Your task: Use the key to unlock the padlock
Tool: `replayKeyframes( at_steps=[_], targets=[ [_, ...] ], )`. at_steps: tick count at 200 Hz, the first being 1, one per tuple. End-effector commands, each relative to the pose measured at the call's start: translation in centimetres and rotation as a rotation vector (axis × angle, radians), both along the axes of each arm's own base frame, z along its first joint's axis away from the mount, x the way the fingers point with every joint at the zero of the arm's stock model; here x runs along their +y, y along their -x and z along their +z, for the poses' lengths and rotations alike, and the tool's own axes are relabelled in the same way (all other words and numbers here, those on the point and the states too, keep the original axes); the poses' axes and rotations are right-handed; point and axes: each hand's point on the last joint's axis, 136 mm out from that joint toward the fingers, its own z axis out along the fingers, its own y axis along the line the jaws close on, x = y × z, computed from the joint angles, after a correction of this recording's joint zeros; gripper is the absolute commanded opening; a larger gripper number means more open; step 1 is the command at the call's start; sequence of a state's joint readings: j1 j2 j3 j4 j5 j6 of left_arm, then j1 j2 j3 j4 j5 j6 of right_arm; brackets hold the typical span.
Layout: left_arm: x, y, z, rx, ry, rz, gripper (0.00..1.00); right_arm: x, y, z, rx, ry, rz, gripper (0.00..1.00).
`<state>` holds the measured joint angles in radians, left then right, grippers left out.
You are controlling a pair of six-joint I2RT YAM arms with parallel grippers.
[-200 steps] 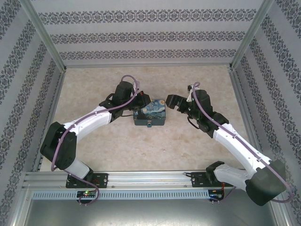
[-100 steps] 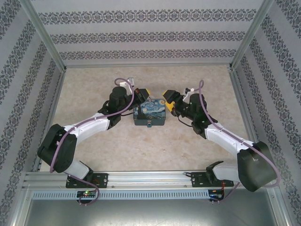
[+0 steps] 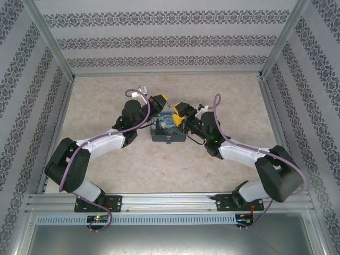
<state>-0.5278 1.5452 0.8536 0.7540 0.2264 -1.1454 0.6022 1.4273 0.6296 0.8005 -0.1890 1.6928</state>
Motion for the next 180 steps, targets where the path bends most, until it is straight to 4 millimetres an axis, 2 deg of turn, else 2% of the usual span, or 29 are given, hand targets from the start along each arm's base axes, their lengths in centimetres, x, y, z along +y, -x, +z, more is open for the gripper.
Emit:
replayKeyframes(
  at_steps=[1, 51, 80, 128, 161, 180],
  targets=[
    [0.5, -0.3, 1.0, -0.042, 0.045, 0.022, 0.0, 0.7, -1.2, 3.4, -0.065, -0.124, -0.046, 0.62],
    [0.4, -0.2, 0.4, -0.033, 0.047, 0.018, 0.0, 2.0, -2.2, 4.6, -0.092, -0.184, -0.051, 0.6],
    [0.3, -0.1, 0.3, -0.031, 0.048, 0.015, 0.0, 2.1, -2.6, 4.5, -0.086, -0.189, -0.062, 0.56],
    [0.2, 0.1, 0.1, -0.031, 0.054, 0.015, 0.0, 2.4, -3.0, 4.0, -0.081, -0.198, -0.069, 0.38],
    [0.3, 0.2, 0.0, -0.029, 0.057, 0.016, 0.0, 2.3, -3.2, 3.8, -0.081, -0.198, -0.079, 0.34],
    [0.3, 0.2, 0.1, -0.031, 0.058, 0.017, 0.0, 2.4, -3.2, 3.8, -0.083, -0.197, -0.078, 0.24]
  ],
)
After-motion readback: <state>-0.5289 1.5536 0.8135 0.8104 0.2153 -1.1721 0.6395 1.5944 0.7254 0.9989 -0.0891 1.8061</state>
